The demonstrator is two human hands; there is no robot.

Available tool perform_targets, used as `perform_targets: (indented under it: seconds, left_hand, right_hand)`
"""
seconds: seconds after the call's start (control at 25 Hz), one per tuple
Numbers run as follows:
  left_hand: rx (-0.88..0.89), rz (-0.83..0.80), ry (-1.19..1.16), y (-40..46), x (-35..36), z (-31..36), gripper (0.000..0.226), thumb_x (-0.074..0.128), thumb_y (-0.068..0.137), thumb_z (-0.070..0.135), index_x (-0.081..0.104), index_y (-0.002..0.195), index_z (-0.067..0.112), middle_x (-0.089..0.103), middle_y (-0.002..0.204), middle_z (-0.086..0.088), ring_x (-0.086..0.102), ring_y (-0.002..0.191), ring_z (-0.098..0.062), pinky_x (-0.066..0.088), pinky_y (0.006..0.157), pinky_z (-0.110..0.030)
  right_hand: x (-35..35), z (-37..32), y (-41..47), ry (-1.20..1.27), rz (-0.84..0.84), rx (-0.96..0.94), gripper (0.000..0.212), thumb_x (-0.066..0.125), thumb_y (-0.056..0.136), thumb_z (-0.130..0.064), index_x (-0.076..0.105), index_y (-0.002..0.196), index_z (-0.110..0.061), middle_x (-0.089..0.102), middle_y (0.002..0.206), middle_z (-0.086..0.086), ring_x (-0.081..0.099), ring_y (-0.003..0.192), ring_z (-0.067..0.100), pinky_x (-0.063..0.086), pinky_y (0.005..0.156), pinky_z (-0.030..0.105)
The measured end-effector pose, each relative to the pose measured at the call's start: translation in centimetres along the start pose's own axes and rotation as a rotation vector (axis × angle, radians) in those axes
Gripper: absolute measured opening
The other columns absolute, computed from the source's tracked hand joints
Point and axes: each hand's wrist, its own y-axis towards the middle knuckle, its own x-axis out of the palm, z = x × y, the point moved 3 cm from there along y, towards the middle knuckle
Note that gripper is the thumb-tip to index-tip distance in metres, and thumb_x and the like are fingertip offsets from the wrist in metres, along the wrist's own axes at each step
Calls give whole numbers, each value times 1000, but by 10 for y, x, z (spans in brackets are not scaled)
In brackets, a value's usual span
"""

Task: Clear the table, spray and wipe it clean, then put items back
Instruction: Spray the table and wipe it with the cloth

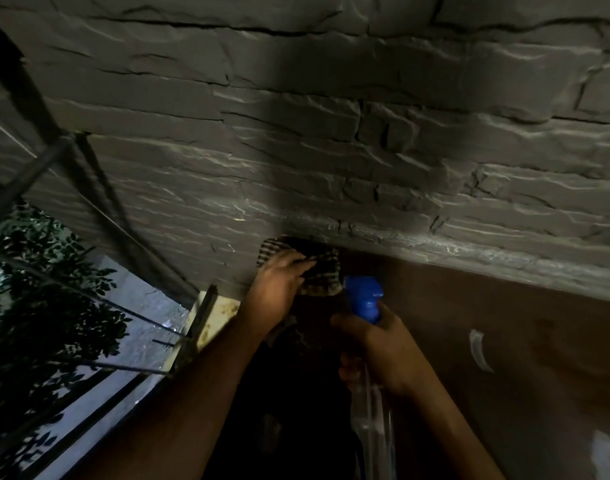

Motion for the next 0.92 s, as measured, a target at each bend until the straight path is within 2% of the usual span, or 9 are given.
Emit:
perform_targets:
  seconds: [0.12, 0.28, 0.36, 0.48, 0.52, 0.6, 0.68, 0.84, 0.92]
  left_hand:
    - [-302, -6, -31, 35, -3, -14, 34, 61, 85, 6, 66, 119, 11, 59, 125, -13, 54, 115, -31, 38, 101, -32]
    - [62, -155, -109, -10, 5, -4, 35, 53, 87, 16, 66, 120, 15, 59, 128, -9, 50, 122, -23, 34, 106, -27]
    - [-3, -162, -158, -9, -6, -22, 36, 56, 86, 8, 66, 121, 14, 57, 129, -11, 48, 125, -23, 31, 105, -23]
    - [-318, -72, -82, 31, -2, -8, 36, 58, 89, 6, 63, 124, 11, 54, 134, -11, 49, 123, -29, 30, 105, -26]
    - [-296, -100, -71, 33, 4, 8, 36, 56, 91, 8, 61, 127, 11, 50, 138, -10, 46, 126, -27, 28, 107, -26]
    - [-44, -204, -67, 7, 14, 28, 38, 53, 93, 8, 58, 131, 15, 47, 142, -6, 39, 133, -20, 23, 111, -25]
    - [113, -237, -115, -19, 9, 11, 38, 55, 92, 7, 60, 128, 18, 51, 138, -5, 38, 133, -13, 29, 112, -30]
    - [-272, -127, -126, 33, -4, -16, 38, 55, 91, 4, 60, 128, 11, 50, 138, -11, 44, 130, -26, 29, 110, -30]
    - [-191, -203, -136, 19, 6, 17, 37, 53, 92, 5, 60, 127, 9, 49, 140, -11, 41, 132, -24, 28, 111, -30]
  right_hand:
    - [1, 2, 3, -16, 14, -1, 20, 68, 83, -8, 52, 95, -10, 52, 50, 4, 48, 39, 17, 45, 42, 28]
    - [-1, 2, -6, -11, 19, 18, 16, 66, 85, -6, 53, 95, -7, 51, 50, 3, 46, 40, 16, 44, 42, 28]
    - [1, 2, -17, -15, -16, 51, 14, 63, 86, -5, 51, 93, -6, 49, 53, 7, 44, 41, 19, 42, 40, 27]
    - [0, 1, -23, -66, -37, 73, 14, 63, 87, -7, 50, 93, -6, 50, 57, 12, 47, 44, 23, 44, 38, 26]
    - [-2, 1, -23, -72, -37, 63, 14, 64, 87, -8, 51, 93, -6, 52, 57, 11, 49, 45, 23, 46, 40, 27]
    - [-2, 4, -27, -88, -48, 52, 16, 65, 86, -11, 54, 95, -4, 55, 56, 9, 52, 45, 23, 47, 43, 29]
    - [-1, 7, -36, -86, -56, 55, 15, 65, 85, -10, 54, 94, -4, 55, 53, 10, 51, 43, 23, 45, 40, 26]
    - [4, 14, -39, -67, -72, 92, 14, 65, 85, -9, 53, 93, -8, 53, 53, 9, 50, 41, 20, 44, 39, 26]
    - [4, 18, -41, -54, -70, 89, 15, 66, 85, -9, 54, 94, -8, 54, 53, 7, 51, 43, 19, 46, 42, 28]
